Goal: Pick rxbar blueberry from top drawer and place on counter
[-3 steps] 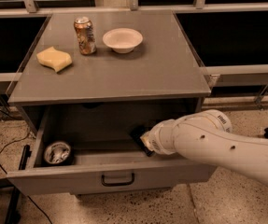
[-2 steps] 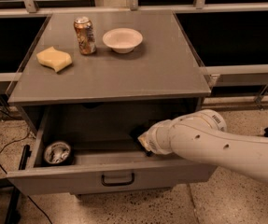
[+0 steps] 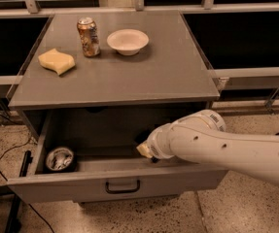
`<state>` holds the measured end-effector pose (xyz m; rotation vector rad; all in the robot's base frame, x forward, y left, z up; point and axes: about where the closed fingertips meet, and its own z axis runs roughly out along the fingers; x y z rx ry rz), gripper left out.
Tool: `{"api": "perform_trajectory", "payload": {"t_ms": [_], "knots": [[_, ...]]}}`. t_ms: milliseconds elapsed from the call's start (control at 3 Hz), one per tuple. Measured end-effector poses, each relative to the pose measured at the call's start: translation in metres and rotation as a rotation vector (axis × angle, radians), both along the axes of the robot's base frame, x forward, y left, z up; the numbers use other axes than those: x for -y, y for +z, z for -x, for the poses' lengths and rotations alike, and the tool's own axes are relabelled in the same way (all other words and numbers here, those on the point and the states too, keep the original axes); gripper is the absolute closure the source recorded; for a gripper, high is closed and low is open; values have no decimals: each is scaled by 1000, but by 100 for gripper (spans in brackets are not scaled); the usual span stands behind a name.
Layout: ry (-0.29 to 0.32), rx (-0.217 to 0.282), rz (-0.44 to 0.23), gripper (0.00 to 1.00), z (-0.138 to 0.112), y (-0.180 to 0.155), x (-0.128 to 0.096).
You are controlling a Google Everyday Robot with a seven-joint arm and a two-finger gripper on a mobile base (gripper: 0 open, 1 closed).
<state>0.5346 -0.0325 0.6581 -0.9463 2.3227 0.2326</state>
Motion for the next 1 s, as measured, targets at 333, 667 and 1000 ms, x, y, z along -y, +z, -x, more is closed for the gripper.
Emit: {"api": "perform_trajectory", "payload": {"t_ms": [333, 667, 1000], "knots": [[7, -5, 4, 0, -2, -2, -3], [7, -5, 4, 0, -2, -2, -3], [-7, -9, -8, 0, -6, -6, -3]]}}
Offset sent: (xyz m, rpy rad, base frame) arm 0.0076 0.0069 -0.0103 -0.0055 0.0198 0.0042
